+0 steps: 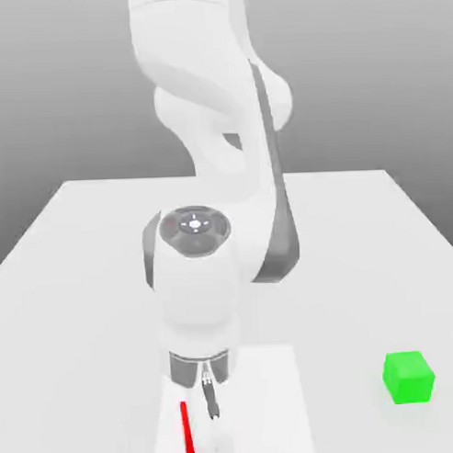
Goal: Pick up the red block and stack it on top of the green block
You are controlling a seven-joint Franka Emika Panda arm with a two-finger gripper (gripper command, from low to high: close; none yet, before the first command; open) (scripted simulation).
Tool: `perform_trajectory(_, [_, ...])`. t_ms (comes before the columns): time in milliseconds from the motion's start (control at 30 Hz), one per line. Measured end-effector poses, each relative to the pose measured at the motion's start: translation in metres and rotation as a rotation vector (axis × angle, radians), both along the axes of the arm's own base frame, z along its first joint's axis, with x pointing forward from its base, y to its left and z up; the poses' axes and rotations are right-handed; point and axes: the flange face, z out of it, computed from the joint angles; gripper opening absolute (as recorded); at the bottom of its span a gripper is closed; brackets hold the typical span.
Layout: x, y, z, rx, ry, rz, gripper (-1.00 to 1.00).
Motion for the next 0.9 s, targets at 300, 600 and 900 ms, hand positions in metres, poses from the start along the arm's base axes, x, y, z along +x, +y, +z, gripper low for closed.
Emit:
perform_trajectory(300, [0.002, 0.000, 0.033, 0.003, -0.009, -0.004, -1.00])
perform_trajectory(600, [-0.001, 0.053, 0.062, 0.063, -0.030, 0.199, -1.00])
perform_trajectory(900, [-0.031, 0.180, 0.077, 0.090, -0.013, 0.776, -1.00])
